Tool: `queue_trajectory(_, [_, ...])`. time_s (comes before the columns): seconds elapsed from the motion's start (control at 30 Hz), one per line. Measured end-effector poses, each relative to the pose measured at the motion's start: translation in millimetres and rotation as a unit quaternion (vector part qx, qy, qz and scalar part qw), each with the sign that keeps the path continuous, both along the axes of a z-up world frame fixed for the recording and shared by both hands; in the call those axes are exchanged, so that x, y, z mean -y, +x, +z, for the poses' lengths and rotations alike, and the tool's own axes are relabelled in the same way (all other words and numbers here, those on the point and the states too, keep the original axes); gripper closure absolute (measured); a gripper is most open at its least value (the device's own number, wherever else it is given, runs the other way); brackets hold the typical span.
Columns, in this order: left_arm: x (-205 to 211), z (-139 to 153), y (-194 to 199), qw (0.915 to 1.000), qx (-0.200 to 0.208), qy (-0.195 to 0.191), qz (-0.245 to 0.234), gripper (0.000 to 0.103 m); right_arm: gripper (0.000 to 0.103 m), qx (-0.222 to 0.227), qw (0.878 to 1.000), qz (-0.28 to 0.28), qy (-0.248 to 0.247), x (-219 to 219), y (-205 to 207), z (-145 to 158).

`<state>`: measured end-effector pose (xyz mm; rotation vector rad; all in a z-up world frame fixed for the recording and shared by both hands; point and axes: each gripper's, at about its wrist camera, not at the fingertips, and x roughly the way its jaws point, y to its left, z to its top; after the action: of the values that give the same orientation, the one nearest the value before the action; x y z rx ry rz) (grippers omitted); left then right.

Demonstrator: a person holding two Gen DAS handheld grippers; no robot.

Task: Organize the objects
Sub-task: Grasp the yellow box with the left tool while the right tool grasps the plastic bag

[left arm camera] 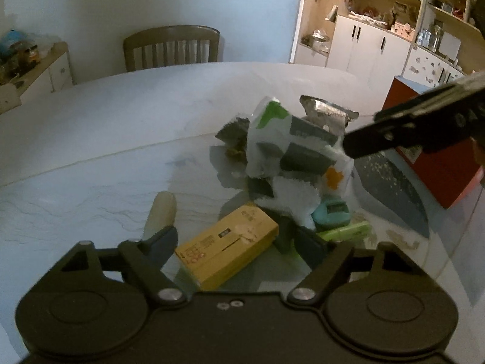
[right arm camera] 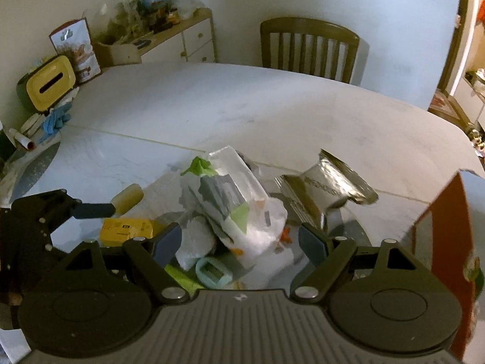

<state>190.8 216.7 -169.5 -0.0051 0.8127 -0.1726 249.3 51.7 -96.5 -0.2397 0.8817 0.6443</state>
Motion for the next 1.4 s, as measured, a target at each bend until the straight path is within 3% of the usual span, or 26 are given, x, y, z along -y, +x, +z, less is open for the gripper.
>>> queue_trajectory(0.37, [-3.6,-8.8,4.4,0.9999,-0.012,-0.007,-0.003,0.035,0.019,-0.025,1.0,0.004,-0.006,-27.4,28.9,-19.3])
queue_trajectory(0.43, [-3.9,-8.4,3.0,0.9999,-0.011,-0.007,-0.004,0.041,0.02,-0.027,1.0,0.007,-0.003,-30.3,30.1,-21.7])
queue_trajectory(0.67, [-1.6,-7.3,-4.4,0.9998,-0.013,-0.007,-0.012,0.06,0.044,-0.04,0.999,0.003,-0.002,-34.2,32.7,-27.1])
queue_trajectory(0.73, [-0.2,-6.5,-6.6,0.9998,-0.015,-0.009,-0.013,0.064,0.057,-0.039,0.999,-0.002,-0.002,-33.0,32.0,-26.3])
queue_trajectory(0.93, [2.5,-4.9,-8.1,0.9998,-0.017,-0.006,-0.01,0.073,0.083,-0.035,0.999,-0.011,0.004,-26.9,29.8,-21.9])
queue_trajectory(1.2, [1.2,4.1,-6.9,0.9997,-0.014,-0.016,0.01,0.075,0.098,0.002,1.0,-0.029,0.008,-12.7,18.9,-6.1])
queue_trajectory(1.4, [1.1,19.2,-14.4,0.9995,-0.003,-0.023,0.022,0.075,0.099,0.017,0.998,-0.045,0.028,8.8,7.8,14.1])
